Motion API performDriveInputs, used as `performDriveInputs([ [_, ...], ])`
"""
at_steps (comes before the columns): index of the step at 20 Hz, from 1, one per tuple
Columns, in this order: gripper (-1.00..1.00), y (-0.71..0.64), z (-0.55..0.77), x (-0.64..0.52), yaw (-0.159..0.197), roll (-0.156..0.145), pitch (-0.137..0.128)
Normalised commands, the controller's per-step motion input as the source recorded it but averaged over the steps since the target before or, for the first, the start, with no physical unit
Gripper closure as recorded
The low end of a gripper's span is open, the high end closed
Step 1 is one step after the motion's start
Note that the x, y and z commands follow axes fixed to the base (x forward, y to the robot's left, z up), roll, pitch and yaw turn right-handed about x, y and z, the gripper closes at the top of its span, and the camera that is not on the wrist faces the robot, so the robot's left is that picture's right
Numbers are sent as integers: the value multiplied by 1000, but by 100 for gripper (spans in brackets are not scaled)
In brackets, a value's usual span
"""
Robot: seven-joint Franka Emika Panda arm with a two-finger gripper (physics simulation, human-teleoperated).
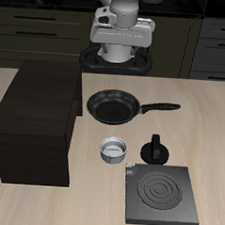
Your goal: Place the frypan on the stove
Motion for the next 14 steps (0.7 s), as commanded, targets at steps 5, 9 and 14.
performDriveInputs([
  [5,-100,75,-184,-32,-5,-1,-1],
  [9,-100,70,-320,-49,-24,7,33],
  [14,-100,92,-413,-62,0,17,25],
])
